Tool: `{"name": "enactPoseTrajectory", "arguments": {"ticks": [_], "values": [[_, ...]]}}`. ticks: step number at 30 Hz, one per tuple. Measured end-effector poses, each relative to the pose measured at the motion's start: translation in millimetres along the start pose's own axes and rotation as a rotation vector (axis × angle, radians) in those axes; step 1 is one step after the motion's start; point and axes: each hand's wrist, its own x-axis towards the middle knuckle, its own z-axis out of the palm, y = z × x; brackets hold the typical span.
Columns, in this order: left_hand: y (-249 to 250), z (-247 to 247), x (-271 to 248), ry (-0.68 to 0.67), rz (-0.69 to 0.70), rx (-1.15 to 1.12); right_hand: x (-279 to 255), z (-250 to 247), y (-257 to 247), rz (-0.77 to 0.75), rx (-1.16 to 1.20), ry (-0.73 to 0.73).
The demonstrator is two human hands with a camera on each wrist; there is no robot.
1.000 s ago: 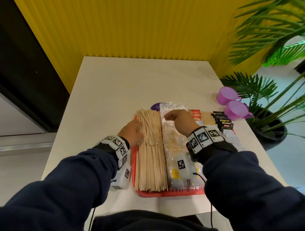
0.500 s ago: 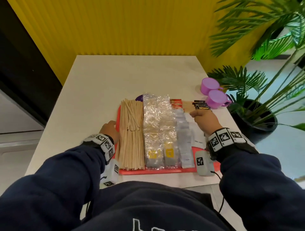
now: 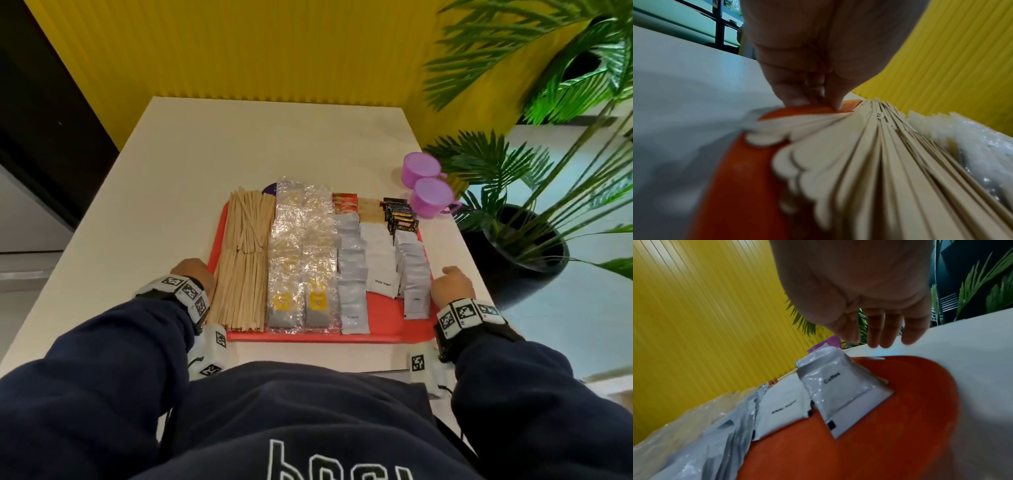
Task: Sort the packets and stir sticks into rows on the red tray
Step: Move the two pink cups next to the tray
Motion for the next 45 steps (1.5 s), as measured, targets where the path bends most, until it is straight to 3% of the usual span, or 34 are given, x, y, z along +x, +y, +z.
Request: {"name": "enactPoseTrajectory", "arguments": {"ticks": [6, 14, 24, 45], "values": [[1.2, -1.8, 1.4, -0.015, -0.035, 0.092, 5.6, 3.1, 9.2, -0.092, -0.116, -0.119], [-4.4, -6.3, 6.7, 0.01, -0.045, 0.039, 9.8, 3.9, -0.5, -0.091, 0.013, -0.137], [-12.3, -27.8, 29.9, 0.015, -0.101, 0.072, 23.0, 10.9, -52.2, -0.138, -0.004, -0.201], [-20.4, -82.5, 149.2, 0.004, -0.091, 0.18, 63.4, 51.0, -170.6, -0.15, 0.004, -0.241]]}}
